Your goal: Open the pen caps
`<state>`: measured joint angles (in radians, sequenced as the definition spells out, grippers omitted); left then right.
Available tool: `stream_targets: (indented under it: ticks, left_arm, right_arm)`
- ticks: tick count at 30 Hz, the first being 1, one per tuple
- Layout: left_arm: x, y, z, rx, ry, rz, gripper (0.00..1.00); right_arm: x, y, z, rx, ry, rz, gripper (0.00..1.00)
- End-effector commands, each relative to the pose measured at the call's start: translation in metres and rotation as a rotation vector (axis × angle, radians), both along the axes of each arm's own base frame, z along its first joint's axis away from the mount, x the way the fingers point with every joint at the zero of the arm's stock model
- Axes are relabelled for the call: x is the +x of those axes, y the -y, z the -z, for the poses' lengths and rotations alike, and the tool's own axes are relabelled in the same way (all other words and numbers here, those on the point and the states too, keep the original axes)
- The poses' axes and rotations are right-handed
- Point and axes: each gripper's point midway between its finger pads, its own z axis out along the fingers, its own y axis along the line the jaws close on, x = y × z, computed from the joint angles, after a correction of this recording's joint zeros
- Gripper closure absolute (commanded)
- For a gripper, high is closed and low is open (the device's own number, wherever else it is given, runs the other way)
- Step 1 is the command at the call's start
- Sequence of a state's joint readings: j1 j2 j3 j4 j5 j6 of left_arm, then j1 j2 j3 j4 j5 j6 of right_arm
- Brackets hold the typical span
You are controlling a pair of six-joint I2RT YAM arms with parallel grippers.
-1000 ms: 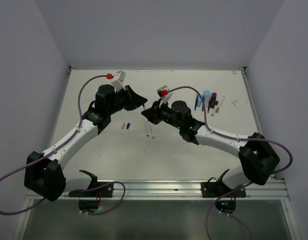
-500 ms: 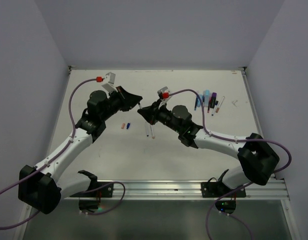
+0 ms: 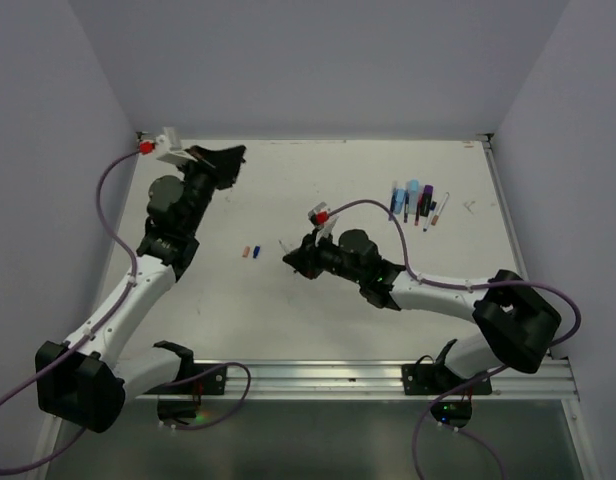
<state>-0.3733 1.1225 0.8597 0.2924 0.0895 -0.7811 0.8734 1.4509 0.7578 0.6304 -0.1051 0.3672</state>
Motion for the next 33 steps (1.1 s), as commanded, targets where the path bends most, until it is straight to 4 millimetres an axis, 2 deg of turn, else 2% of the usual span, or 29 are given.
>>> stream_targets:
  ticks: [1,6,8,10,11,12,13,14,16,17,19,20,22,23,24,25,26,27,28,30,31,33]
  left_arm:
    - [-0.013,-0.106,-0.178,-0.249,0.539,-0.433,1.0]
    - [-0.014,-0.11,-0.183,-0.249,0.549,-0.446,1.0]
    - [-0.008,-0.101,-0.176,-0.213,0.513,-0.408,1.0]
    - [0.001,-0.087,-0.157,-0.122,0.434,-0.352,1.0]
    - [0.011,-0.08,-0.137,-0.061,0.332,-0.328,1.0]
    - [0.014,-0.075,-0.124,-0.013,0.284,-0.304,1.0]
    - [0.02,-0.067,-0.088,0.083,0.166,-0.258,1.0]
    - [0.02,-0.064,-0.079,0.11,0.117,-0.236,1.0]
    - [0.019,-0.05,-0.045,0.188,0.023,-0.146,0.99]
    - [0.013,-0.048,-0.009,0.241,-0.099,-0.111,0.97]
    - [0.007,-0.039,0.027,0.312,-0.196,-0.037,0.95]
    - [-0.001,-0.039,0.056,0.354,-0.287,-0.011,0.93]
    - [-0.008,-0.032,0.091,0.42,-0.371,0.047,0.93]
    - [-0.015,-0.032,0.114,0.451,-0.437,0.064,0.91]
    - [-0.019,-0.028,0.127,0.482,-0.469,0.088,0.91]
    - [-0.022,-0.027,0.151,0.515,-0.541,0.106,0.91]
    - [-0.024,-0.022,0.16,0.536,-0.564,0.12,0.9]
    - [-0.023,-0.021,0.169,0.563,-0.581,0.119,0.9]
    - [-0.022,-0.017,0.182,0.587,-0.616,0.131,0.89]
    - [-0.024,-0.007,0.193,0.611,-0.639,0.159,0.88]
    - [-0.024,-0.005,0.204,0.628,-0.67,0.168,0.88]
    - [-0.021,-0.006,0.214,0.651,-0.693,0.16,0.88]
  right_arm:
    - [-0.064,0.023,0.116,-0.303,-0.273,-0.144,1.0]
    - [-0.067,0.027,0.119,-0.291,-0.289,-0.128,1.0]
    - [-0.067,0.025,0.113,-0.275,-0.299,-0.126,1.0]
    - [-0.058,0.022,0.103,-0.246,-0.317,-0.074,1.0]
    - [-0.054,0.022,0.1,-0.239,-0.33,-0.046,1.0]
    - [-0.044,0.024,0.097,-0.255,-0.333,0.015,1.0]
    - [-0.038,0.026,0.096,-0.259,-0.343,0.061,1.0]
    - [-0.031,0.024,0.089,-0.247,-0.339,0.089,1.0]
    - [-0.019,0.031,0.091,-0.251,-0.368,0.193,1.0]
    - [-0.013,0.027,0.089,-0.247,-0.37,0.207,1.0]
    - [-0.006,0.033,0.094,-0.27,-0.401,0.284,1.0]
    - [0.0,0.03,0.094,-0.263,-0.418,0.31,1.0]
    - [0.006,0.031,0.098,-0.275,-0.437,0.36,1.0]
    - [0.011,0.026,0.092,-0.263,-0.435,0.369,1.0]
    - [0.012,0.025,0.102,-0.296,-0.454,0.377,1.0]
    - [0.017,0.024,0.102,-0.297,-0.455,0.396,1.0]
    - [0.021,0.018,0.096,-0.292,-0.45,0.4,1.0]
    - [0.024,0.015,0.105,-0.313,-0.459,0.411,1.0]
    - [0.028,0.013,0.105,-0.304,-0.461,0.433,1.0]
    - [0.033,0.004,0.102,-0.292,-0.461,0.435,0.99]
    - [0.035,0.001,0.113,-0.308,-0.472,0.443,0.98]
    - [0.041,-0.003,0.113,-0.302,-0.468,0.463,0.97]
